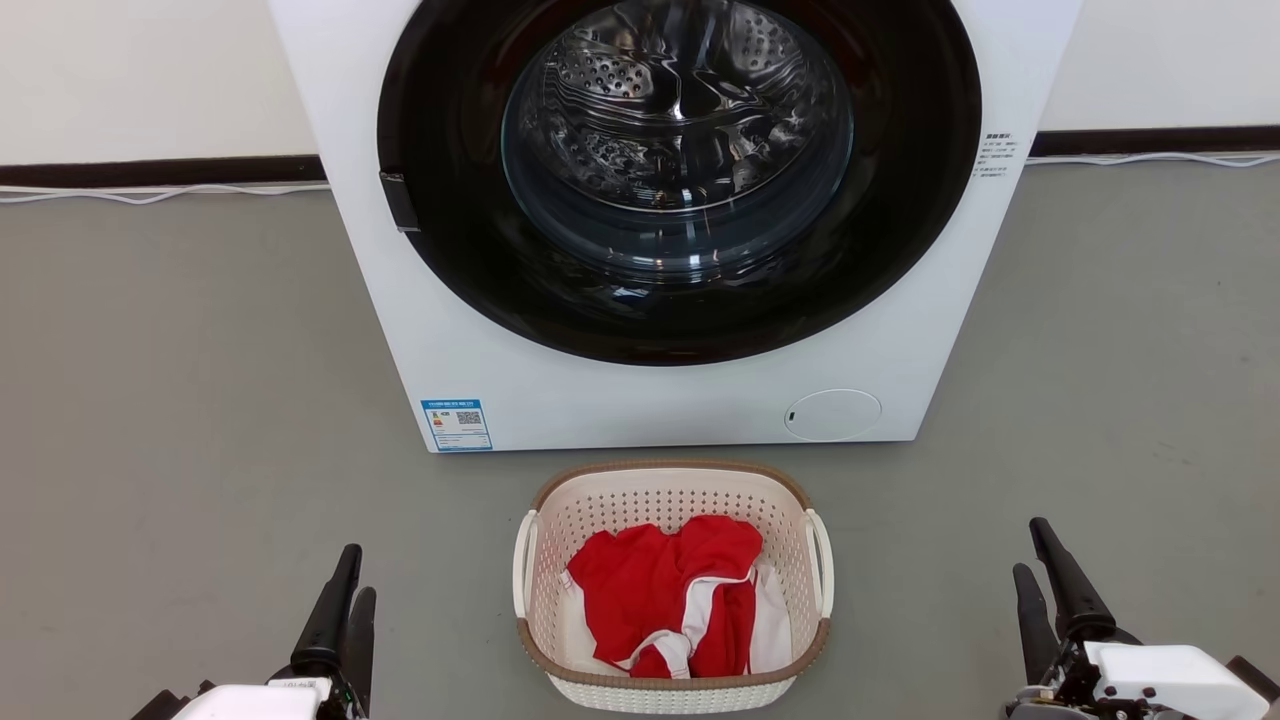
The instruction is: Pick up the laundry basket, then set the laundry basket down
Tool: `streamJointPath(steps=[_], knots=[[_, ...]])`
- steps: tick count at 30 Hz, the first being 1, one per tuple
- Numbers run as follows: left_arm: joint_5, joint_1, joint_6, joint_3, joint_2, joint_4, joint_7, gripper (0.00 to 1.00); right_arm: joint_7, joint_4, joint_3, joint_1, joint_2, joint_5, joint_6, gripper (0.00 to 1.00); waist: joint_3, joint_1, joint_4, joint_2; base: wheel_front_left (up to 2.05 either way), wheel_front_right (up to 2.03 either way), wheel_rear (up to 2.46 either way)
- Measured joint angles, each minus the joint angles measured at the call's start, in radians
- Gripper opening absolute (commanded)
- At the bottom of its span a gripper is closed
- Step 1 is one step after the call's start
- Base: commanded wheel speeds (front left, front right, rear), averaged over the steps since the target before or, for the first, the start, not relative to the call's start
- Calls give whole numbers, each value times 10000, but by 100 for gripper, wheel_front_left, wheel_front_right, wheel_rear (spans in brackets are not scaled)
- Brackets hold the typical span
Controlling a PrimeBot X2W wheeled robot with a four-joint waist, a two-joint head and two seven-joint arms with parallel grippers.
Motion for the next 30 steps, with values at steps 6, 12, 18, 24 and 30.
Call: streamJointPath(steps=[6, 12, 18, 24, 30], knots=[[111, 20, 0, -88, 4, -15, -132, 100, -140, -42, 38, 50, -12, -314, 0, 100, -18, 0, 25, 0, 0, 0, 0], [698, 151, 0, -140, 6, -8, -305, 100, -316, -98, 111, 195, -65, -951, 0, 100, -39, 0, 48, 0, 0, 0, 0], [1352, 163, 4, -163, 13, 0, -447, 100, -453, -148, 127, 196, -109, -1762, 0, 100, -60, -1, 60, 0, 0, 0, 0], [2054, 172, 123, -251, 23, -12, -625, 100, -648, -213, 134, 197, -115, -2819, 0, 100, -92, -1, 79, 0, 0, 0, 0], [2924, 203, 341, -305, 29, -77, -802, 100, -757, -240, 167, 206, -151, -4079, 0, 100, -121, -1, 89, 0, 0, 0, 0]])
